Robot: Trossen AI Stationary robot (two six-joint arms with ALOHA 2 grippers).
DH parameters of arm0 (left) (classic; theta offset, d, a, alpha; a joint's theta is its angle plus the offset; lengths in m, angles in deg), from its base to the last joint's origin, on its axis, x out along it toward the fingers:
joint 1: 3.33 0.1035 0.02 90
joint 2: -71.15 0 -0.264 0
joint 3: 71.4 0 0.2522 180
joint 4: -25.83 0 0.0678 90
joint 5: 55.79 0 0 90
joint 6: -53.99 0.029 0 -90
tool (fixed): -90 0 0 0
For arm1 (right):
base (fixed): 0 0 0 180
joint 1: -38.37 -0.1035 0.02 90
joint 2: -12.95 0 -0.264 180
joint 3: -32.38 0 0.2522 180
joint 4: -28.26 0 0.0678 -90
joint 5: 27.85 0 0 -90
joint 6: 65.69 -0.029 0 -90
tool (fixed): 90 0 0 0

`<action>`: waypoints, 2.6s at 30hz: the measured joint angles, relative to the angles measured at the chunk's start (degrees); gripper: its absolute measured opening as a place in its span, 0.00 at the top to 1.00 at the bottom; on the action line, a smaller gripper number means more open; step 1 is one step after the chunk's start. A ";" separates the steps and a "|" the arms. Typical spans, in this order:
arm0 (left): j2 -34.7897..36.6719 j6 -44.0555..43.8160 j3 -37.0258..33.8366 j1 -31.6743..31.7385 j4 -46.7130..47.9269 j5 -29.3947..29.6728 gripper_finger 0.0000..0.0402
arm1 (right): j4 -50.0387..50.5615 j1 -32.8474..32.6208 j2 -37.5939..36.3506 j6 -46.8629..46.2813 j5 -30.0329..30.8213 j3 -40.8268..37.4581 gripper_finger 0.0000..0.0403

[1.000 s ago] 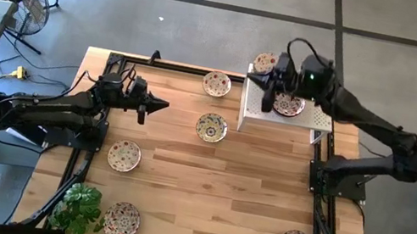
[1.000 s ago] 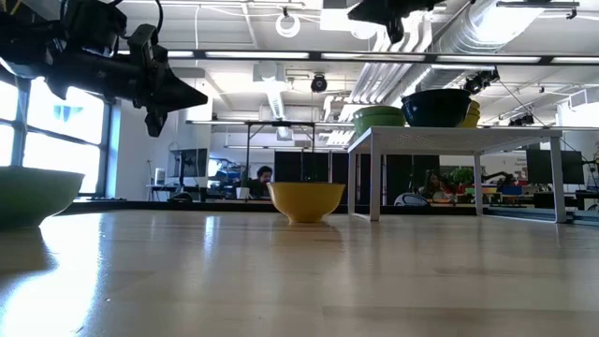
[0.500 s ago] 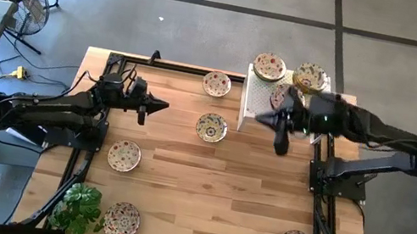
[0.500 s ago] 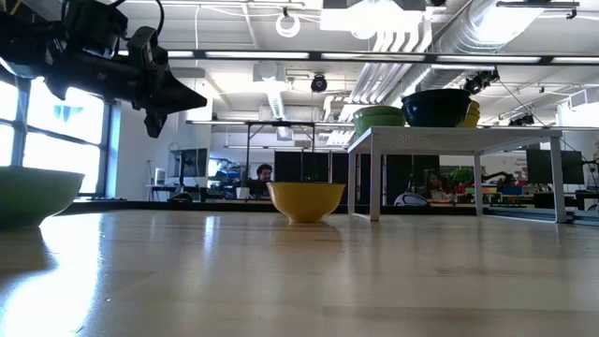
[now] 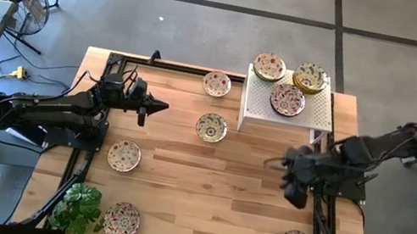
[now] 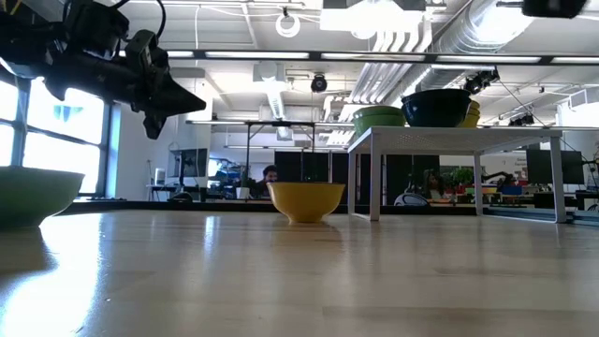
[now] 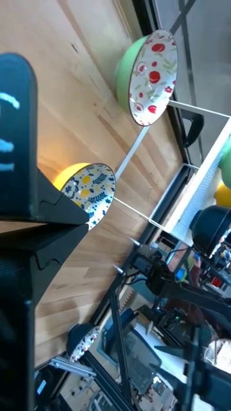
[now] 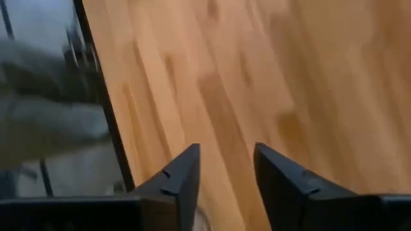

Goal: Pick & Place Mini bowls
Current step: Stack the black patterned bowl on top of the black patterned bowl on the shelf

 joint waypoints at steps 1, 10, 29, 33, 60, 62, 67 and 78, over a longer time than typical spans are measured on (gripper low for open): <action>0.00 0.00 0.00 0.00 -0.04 -0.03 1.00 | 0.35 -0.96 -0.05 -0.75 -1.54 -0.98 0.64; 0.00 0.22 0.00 0.02 0.24 -0.42 1.00 | -11.55 -10.09 0.28 -0.77 -18.78 -18.68 0.54; 0.00 -0.04 0.00 0.00 0.22 -0.40 1.00 | -34.36 -16.93 10.46 11.30 -22.49 -32.42 0.54; 0.00 -0.07 0.00 0.01 0.24 -0.38 1.00 | -36.39 -17.43 14.06 13.23 -24.24 -32.42 0.55; 0.02 -0.07 0.00 0.00 1.55 -0.38 1.00 | -37.42 -1.33 5.50 -29.87 11.09 -26.47 0.98; 0.01 -0.06 0.00 0.00 1.55 -0.38 1.00 | -36.18 1.30 5.56 -39.28 16.40 -26.61 0.99; 0.02 0.46 0.00 0.01 1.55 -0.33 1.00 | -38.19 6.38 7.66 -51.29 18.78 -30.11 0.97; 0.02 0.46 0.00 0.02 1.55 -0.31 1.00 | -40.15 11.44 12.24 -56.90 12.38 -33.10 0.95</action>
